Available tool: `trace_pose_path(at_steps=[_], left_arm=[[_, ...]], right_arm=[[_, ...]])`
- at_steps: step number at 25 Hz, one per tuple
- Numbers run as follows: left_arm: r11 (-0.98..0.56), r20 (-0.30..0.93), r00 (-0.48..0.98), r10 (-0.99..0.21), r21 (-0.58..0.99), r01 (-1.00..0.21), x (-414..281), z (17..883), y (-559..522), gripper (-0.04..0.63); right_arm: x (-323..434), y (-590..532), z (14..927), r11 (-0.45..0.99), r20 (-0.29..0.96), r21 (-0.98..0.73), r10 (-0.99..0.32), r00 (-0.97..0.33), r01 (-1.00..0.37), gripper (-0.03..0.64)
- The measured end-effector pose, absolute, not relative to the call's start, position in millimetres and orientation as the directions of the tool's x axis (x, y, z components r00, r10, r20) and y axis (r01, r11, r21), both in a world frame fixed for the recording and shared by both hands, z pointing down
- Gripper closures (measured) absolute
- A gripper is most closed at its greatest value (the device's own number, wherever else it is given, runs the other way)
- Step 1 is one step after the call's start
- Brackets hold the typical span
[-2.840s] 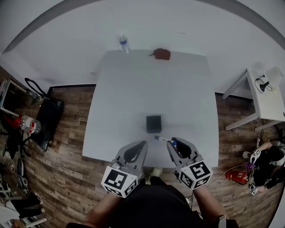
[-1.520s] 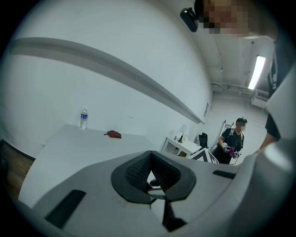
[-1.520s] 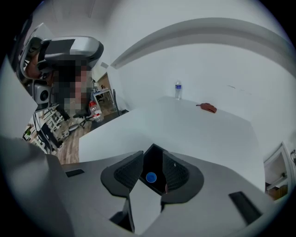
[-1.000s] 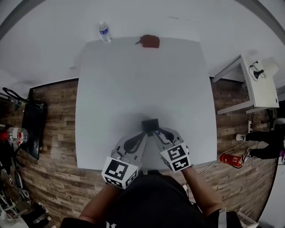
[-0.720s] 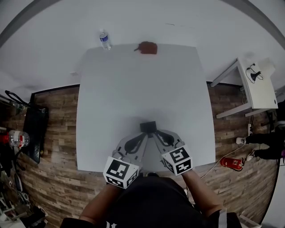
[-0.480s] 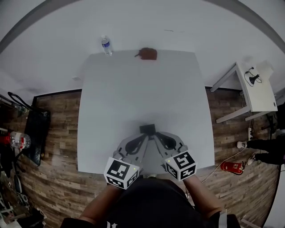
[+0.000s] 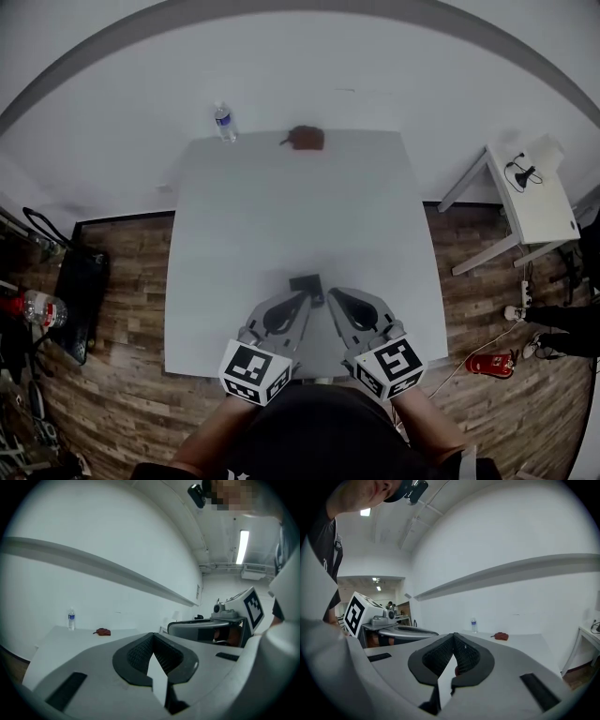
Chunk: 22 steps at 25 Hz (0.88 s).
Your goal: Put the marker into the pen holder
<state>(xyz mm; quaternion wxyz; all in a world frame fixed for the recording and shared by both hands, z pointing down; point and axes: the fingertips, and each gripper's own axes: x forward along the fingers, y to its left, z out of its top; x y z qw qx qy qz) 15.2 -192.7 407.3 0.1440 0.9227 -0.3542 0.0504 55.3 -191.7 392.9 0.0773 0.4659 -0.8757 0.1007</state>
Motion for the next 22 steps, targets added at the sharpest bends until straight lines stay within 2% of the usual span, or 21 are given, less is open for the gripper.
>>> trace_pose_path(at_steps=[22], left_arm=[[-0.712, 0.171, 0.740, -0.651, 0.201, -0.673, 19, 395, -189, 0.589]], right_arm=[[65, -190, 381, 0.525, 0.181, -0.131, -0.821, -0.541, -0.841, 0.601]])
